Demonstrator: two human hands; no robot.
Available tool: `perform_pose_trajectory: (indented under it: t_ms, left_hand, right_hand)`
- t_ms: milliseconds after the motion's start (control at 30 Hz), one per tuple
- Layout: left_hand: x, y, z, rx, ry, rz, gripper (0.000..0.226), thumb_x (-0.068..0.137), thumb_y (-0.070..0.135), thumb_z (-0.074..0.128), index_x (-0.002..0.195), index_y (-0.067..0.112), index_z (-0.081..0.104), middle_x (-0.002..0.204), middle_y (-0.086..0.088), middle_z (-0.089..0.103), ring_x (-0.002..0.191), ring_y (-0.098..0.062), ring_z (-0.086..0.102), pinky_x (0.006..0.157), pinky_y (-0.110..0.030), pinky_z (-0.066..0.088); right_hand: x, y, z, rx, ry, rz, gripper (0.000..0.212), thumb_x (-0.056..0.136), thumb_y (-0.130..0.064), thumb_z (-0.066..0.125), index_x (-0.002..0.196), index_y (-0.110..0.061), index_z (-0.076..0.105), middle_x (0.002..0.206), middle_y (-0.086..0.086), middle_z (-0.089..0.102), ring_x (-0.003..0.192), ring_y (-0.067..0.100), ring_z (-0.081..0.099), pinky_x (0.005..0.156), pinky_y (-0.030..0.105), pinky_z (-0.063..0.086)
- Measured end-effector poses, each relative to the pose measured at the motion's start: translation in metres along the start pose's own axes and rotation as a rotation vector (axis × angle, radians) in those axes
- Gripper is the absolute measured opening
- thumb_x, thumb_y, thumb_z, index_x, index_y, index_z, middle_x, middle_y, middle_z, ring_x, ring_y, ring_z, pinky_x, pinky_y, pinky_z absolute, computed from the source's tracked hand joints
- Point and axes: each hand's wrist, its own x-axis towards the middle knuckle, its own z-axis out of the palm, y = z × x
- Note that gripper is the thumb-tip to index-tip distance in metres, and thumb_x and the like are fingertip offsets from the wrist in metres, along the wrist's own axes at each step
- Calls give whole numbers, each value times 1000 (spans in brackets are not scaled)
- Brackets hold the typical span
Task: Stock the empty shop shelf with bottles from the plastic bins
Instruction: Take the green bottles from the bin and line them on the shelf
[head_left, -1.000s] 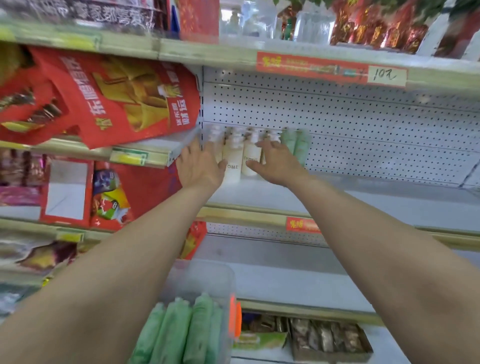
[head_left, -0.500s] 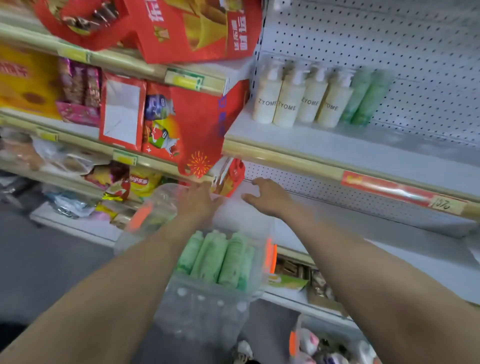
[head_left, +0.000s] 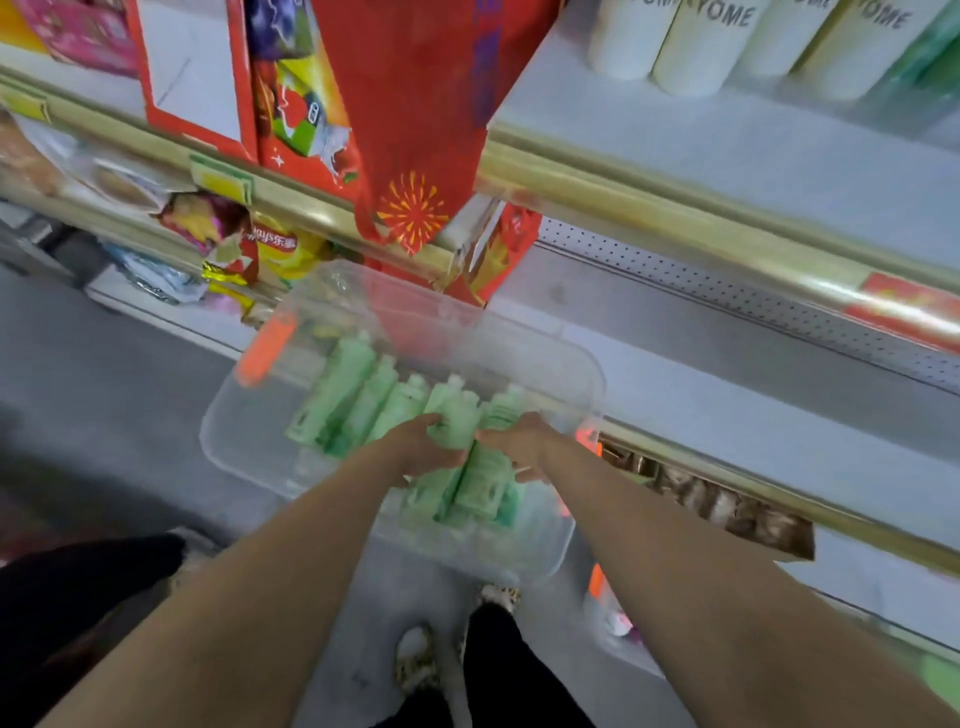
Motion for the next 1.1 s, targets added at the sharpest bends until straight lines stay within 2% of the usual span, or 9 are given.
perform_pose_trajectory:
  t_ms: [133,200,300,400,533,667,833,967,1100]
  left_hand:
    - [18,-7,-5,-194,-99,-102,90,81,37,81,153,37,27,138,-6,57,115,-26,60,93,-40,51]
    - [23,-8,-8,-263,-142,-106,89,81,35,81,153,34,29,123,-5,66,105,-24,65,82,-34,54]
    - [26,-10,-12,-415,-217,-131,83,83,32,79,152,30,32,109,-2,69,91,-18,69,64,-27,56]
    - [24,-13,-12,-502,-239,-133,69,83,37,77,143,24,45,117,-6,70,98,-22,70,72,-31,57]
    - [11,-14,-13,-620,-234,-85,57,77,42,78,126,21,60,106,-3,76,96,-21,72,74,-32,58]
    - [-8,-10,-26,-709,-215,-21,58,77,43,76,125,15,62,113,-8,74,106,-25,69,81,-35,57]
    - [-41,2,-39,-758,-132,94,68,65,49,80,118,10,66,106,-7,76,94,-21,74,70,-31,58]
    - [-69,13,-46,-877,-103,225,64,72,46,78,124,11,64,114,-11,74,101,-26,72,78,-37,58]
    - [-104,39,-49,-961,-211,361,51,80,38,75,121,10,64,107,-13,75,93,-28,74,74,-41,60]
  right_hand:
    - [15,-3,8,173,1,73,97,76,-48,83,148,-6,32,145,14,49,121,32,57,76,43,60]
    - [20,-3,13,244,55,95,111,69,-43,89,152,-10,23,145,11,49,125,32,57,82,49,59]
    - [31,6,15,423,57,109,79,65,-26,94,131,-7,54,117,12,69,99,28,72,75,47,62]
    - [26,5,11,568,-51,127,47,74,-14,87,115,-2,65,96,13,74,66,20,73,45,31,56]
    - [12,-3,10,717,-222,134,37,87,-25,70,120,-8,66,108,13,73,94,29,71,75,41,60]
    - [-3,-11,5,825,-291,45,54,78,-31,71,125,-6,67,123,19,69,113,38,67,102,57,48]
    - [-41,-26,-2,706,-374,-162,66,71,-34,88,126,-6,66,118,19,72,108,37,70,99,57,51]
    - [-82,-35,-21,758,-374,-268,50,85,-27,77,127,-6,63,117,18,72,102,35,72,80,49,60]
    - [-123,-40,-46,864,-333,-417,28,92,-22,67,115,-5,65,89,13,76,75,29,75,61,39,61]
